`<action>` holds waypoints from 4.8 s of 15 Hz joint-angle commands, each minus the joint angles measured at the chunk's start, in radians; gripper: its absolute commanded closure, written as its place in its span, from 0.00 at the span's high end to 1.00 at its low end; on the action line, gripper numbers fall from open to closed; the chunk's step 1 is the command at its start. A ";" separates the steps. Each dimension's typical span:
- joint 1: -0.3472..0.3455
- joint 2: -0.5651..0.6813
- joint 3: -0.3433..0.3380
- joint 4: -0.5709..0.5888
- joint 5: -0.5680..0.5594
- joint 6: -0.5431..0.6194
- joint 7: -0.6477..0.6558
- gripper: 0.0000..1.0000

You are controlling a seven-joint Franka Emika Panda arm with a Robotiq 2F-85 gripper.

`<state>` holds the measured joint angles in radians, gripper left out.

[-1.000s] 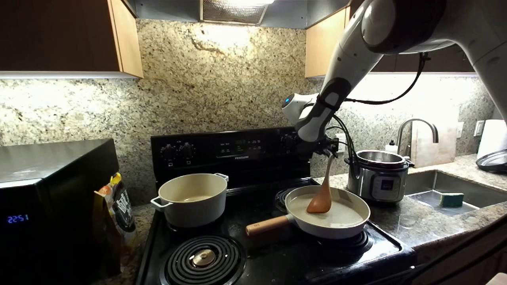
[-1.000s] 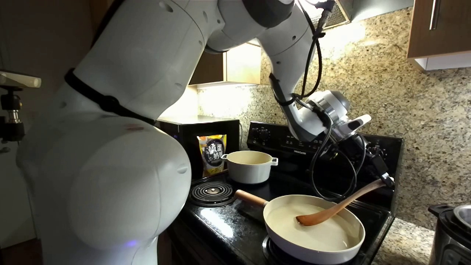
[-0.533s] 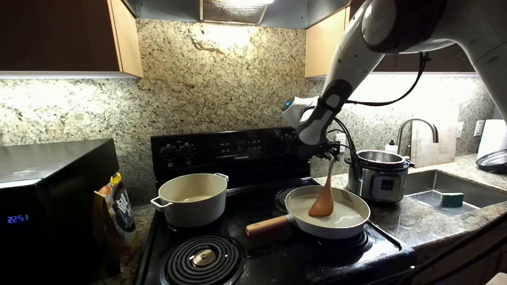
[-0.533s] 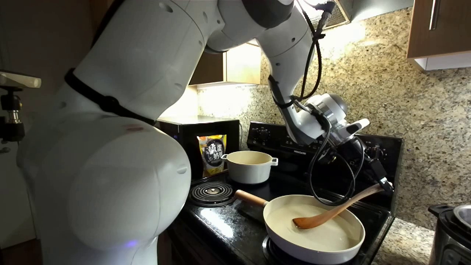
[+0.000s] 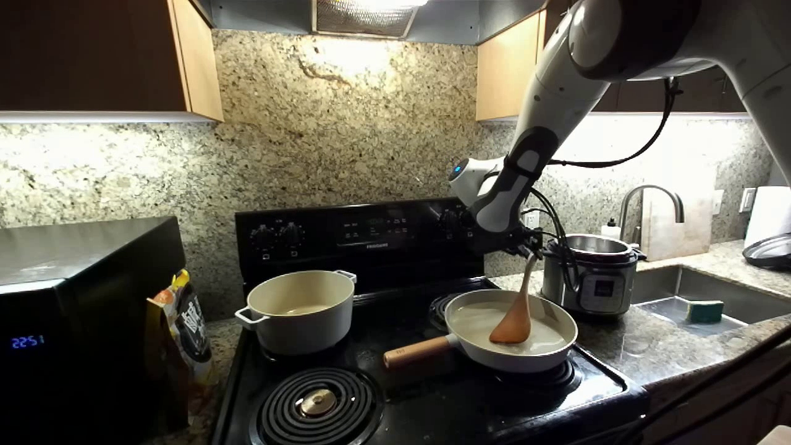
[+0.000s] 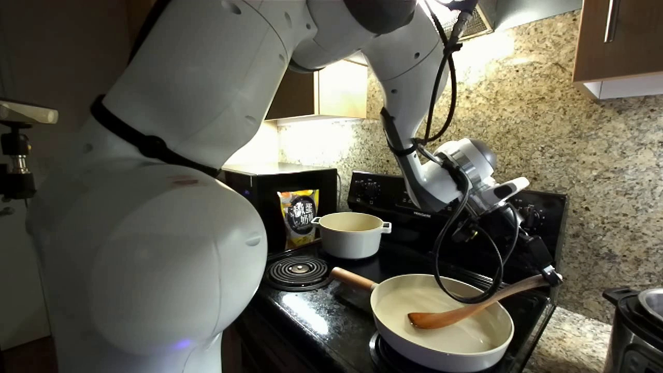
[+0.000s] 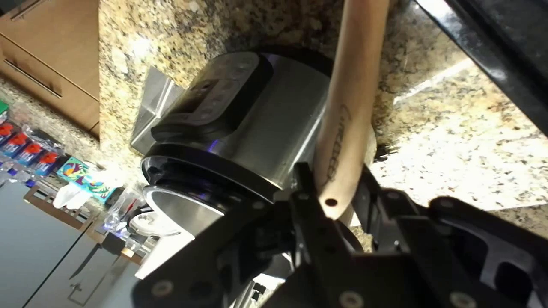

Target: Stir the water in the pan with the spatula

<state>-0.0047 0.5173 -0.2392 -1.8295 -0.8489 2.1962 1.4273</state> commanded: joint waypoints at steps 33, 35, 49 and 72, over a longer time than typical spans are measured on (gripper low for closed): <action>-0.019 0.004 0.021 0.117 0.022 -0.050 -0.011 0.07; 0.000 0.006 0.027 0.120 0.014 -0.051 -0.013 0.07; -0.006 -0.008 0.033 0.000 -0.017 -0.006 0.014 0.07; -0.116 0.006 -0.046 -0.025 0.088 -0.009 -0.003 0.07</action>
<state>-0.1146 0.5267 -0.2839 -1.8837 -0.7870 2.2131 1.4312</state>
